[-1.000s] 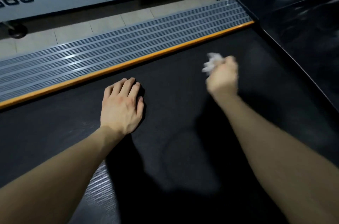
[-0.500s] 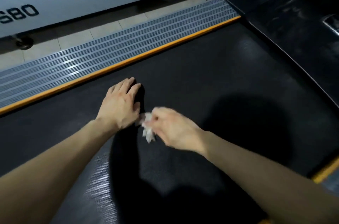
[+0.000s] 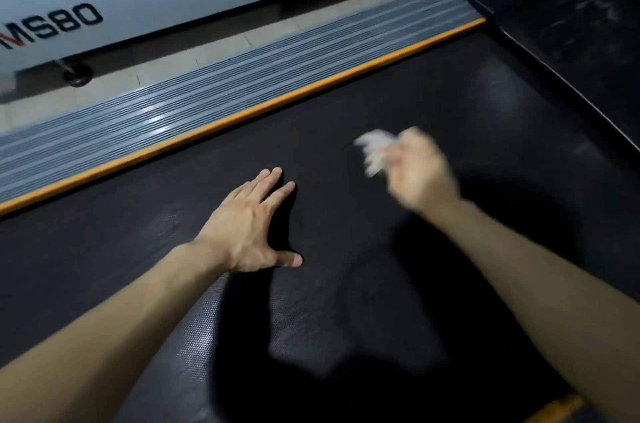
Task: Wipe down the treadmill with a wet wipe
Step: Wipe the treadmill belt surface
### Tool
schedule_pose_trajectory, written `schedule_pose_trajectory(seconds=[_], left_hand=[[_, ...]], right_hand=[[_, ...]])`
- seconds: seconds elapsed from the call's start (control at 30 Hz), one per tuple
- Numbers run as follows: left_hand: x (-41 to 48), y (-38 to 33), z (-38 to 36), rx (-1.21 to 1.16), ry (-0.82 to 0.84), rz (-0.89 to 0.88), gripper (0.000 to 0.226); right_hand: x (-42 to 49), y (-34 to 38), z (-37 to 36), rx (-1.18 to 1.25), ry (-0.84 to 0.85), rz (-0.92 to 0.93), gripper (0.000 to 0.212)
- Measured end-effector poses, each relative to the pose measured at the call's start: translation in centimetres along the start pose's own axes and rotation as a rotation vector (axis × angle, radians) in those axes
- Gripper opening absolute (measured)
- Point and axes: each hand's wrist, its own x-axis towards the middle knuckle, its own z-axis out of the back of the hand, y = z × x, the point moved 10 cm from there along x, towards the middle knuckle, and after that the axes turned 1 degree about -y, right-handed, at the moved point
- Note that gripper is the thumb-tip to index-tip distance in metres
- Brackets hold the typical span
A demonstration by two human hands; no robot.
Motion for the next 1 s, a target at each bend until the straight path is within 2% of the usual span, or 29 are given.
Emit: schedule_pose_trajectory(seconds=[0.07,0.1,0.13,0.17,0.23,0.27,0.3,0.33,0.37,0.4,0.43,0.47,0.5,0.57,0.6,0.63,0.67,0.7,0.77,0.8,0.83,0.87,0.93,0.97,1.0], left_hand=[[-0.5,0.8,1.2,-0.021,-0.041,-0.013,0.135],[-0.8,1.5,2.0,-0.012,-0.069,0.012,0.133],[-1.1,2.6,2.8,0.000,-0.095,0.057,0.133],[-1.5,3.7,3.4,0.013,-0.111,0.115,0.136],[-2.3,5.8,3.7,0.036,-0.101,0.230,0.146],[-2.4,6.5,3.5,0.045,-0.084,0.270,0.150],[-2.3,6.8,3.1,0.058,-0.060,0.294,0.152],[-2.2,7.0,2.7,0.069,-0.035,0.308,0.153],[-2.0,7.2,2.5,0.073,-0.019,0.317,0.155],[-1.9,7.2,2.3,0.077,-0.010,0.321,0.156],[-1.9,7.1,2.3,0.080,-0.004,0.322,0.156],[-1.8,7.0,2.4,0.082,0.002,0.325,0.156],[-1.9,6.9,2.5,0.085,0.009,0.329,0.156],[-2.0,6.8,2.6,0.083,0.017,0.343,0.155],[-2.0,6.8,2.5,0.081,0.017,0.346,0.155],[-2.0,6.7,2.5,0.079,0.017,0.345,0.155],[-2.0,6.6,2.5,0.078,0.016,0.343,0.155],[-2.0,6.6,2.5,0.075,0.013,0.345,0.155],[-1.9,6.4,2.7,0.070,0.023,0.347,0.155],[-2.0,6.4,2.7,0.066,0.030,0.352,0.155],[-2.1,6.4,2.7,0.065,0.036,0.359,0.155],[-2.1,6.4,2.7,0.066,0.041,0.361,0.155],[-2.1,6.4,2.7,0.070,0.044,0.352,0.155],[-2.1,6.3,2.7,0.074,0.043,0.353,0.155],[-2.0,6.5,2.8,0.076,0.045,0.360,0.155]], right_hand=[[2.1,-7.0,4.2,0.055,-0.271,-0.437,0.028],[1.6,-6.5,3.9,0.084,-0.323,-0.496,0.031],[1.2,-3.0,2.7,0.109,-0.327,-0.395,0.029],[0.7,2.6,0.6,0.156,-0.253,-0.133,0.029],[-4.4,14.1,-4.5,0.150,0.074,0.547,0.034],[-5.5,15.8,-5.8,-0.003,0.151,0.737,0.033],[-3.7,14.6,-5.4,-0.096,0.139,0.718,0.029],[0.3,11.2,-4.0,-0.094,0.031,0.504,0.024],[4.4,6.1,-1.5,-0.094,-0.123,0.166,0.021],[6.4,1.3,0.8,0.004,-0.241,-0.172,0.022],[6.6,-1.2,1.5,0.118,-0.319,-0.401,0.026],[6.4,-0.5,1.0,0.161,-0.357,-0.442,0.027],[6.6,3.1,-0.5,0.161,-0.303,-0.319,0.024],[4.0,13.9,-6.5,0.076,0.033,0.275,0.019],[1.8,17.1,-8.4,0.047,0.120,0.550,0.021],[1.4,17.4,-8.0,0.034,0.112,0.661,0.020],[3.6,14.9,-6.2,0.104,0.001,0.583,0.015],[7.1,10.2,-4.0,0.110,-0.161,0.345,0.014],[9.2,1.5,-0.9,0.152,-0.309,-0.263,0.028],[8.0,0.7,-0.4,0.162,-0.351,-0.386,0.037],[6.7,3.4,-0.6,0.202,-0.333,-0.310,0.040],[5.1,8.2,-2.0,0.221,-0.236,-0.078,0.037],[-2.5,17.5,-6.2,0.134,0.106,0.571,0.029],[-5.8,18.1,-7.4,0.026,0.229,0.758,0.027],[-6.0,16.2,-6.6,-0.054,0.218,0.804,0.026]])
